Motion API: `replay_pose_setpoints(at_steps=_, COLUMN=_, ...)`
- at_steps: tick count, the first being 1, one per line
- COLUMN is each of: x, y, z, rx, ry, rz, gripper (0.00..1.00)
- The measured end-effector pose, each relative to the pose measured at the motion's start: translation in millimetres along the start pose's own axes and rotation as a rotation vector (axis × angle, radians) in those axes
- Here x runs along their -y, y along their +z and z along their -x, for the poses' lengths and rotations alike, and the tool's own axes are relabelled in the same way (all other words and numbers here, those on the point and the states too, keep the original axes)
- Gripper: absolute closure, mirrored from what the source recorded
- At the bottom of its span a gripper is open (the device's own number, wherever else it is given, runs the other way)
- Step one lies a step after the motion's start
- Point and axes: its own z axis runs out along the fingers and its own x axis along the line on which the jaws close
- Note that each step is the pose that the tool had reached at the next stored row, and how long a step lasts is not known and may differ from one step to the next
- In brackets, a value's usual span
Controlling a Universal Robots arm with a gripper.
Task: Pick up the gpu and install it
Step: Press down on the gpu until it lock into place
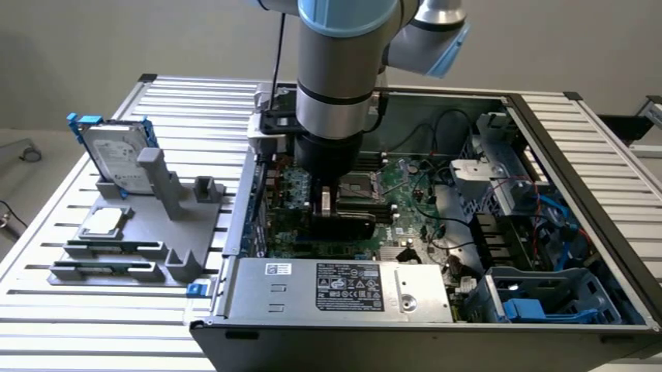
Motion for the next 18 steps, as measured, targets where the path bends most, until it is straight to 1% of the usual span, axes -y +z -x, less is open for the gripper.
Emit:
replay_pose_setpoints(at_steps=9, x=-0.2, y=-1.4, z=0.0, rx=0.0, ry=0.0, rz=0.0002, gripper=0.73)
replay_pose_setpoints(at_steps=10, x=-0.5, y=-2.6, z=-0.1, rx=-0.0013, ry=0.0, rz=0.0014, gripper=0.73)
replay_pose_setpoints(at_steps=13, x=-0.2, y=-3.1, z=0.0, rx=0.0001, ry=0.0, rz=0.0, gripper=0.73)
replay_pose_setpoints(at_steps=18, x=-0.4, y=-5.6, z=0.0, rx=-0.0002, ry=0.0, rz=0.0001, gripper=0.73)
